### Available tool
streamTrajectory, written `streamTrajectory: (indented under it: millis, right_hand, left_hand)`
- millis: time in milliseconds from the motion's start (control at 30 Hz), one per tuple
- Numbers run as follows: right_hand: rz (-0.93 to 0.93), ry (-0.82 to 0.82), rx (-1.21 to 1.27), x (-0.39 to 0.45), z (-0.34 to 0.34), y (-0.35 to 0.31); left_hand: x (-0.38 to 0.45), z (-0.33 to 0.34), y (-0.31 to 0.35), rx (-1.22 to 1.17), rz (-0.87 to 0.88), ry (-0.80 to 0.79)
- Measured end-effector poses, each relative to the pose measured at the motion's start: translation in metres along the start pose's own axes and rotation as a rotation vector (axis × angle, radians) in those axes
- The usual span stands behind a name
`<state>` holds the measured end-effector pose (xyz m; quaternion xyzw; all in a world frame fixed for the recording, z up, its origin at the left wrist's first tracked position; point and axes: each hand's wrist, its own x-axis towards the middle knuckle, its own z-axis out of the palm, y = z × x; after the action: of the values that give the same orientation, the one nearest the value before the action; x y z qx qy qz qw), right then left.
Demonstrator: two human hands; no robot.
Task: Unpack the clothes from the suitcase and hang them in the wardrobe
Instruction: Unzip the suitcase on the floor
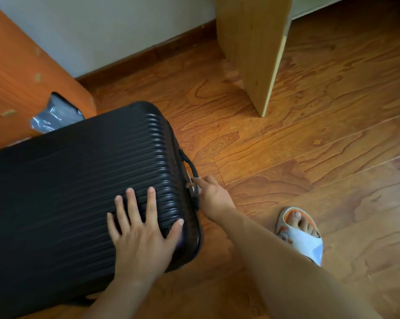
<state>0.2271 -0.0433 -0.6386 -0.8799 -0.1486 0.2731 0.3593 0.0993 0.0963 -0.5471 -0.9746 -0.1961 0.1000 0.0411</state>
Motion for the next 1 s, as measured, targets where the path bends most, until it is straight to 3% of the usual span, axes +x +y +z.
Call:
streamTrajectory:
  millis: [267, 467, 567, 667, 767, 867, 1000]
  right_hand:
    - [-0.197, -0.028, -0.191, 0.046, 0.0, -0.003]
    - [-0.653, -0.087, -0.698, 0.073, -0.042, -0.003]
    - [-0.554, -0.003, -0.713, 0.112, -0.049, -0.021]
    - [-0.428, 0.056, -0.645, 0.143, -0.046, -0.035]
    - [-0.439, 0.047, -0.601, 0.142, -0.043, -0.024]
    - [-0.489, 0.03, -0.582, 0.145, -0.044, -0.015]
    - [-0.46, -0.081, -0.624, 0.131, -0.046, -0.015]
  left_hand:
    - [0.008, -0.002, -0.004, 0.025, 0.014, 0.044]
    - [0.013, -0.01, -0.011, 0.021, 0.059, 0.001]
    - [0.025, -0.027, -0.023, -0.019, 0.18, 0.089]
    - [0.089, -0.054, -0.043, -0.088, 0.319, 0.204]
    - [0.21, -0.077, -0.042, -0.156, 0.139, 0.156]
    - [0.305, -0.074, -0.023, -0.194, -0.048, -0.14]
    - [0.3, -0.06, -0.007, -0.148, -0.046, -0.097]
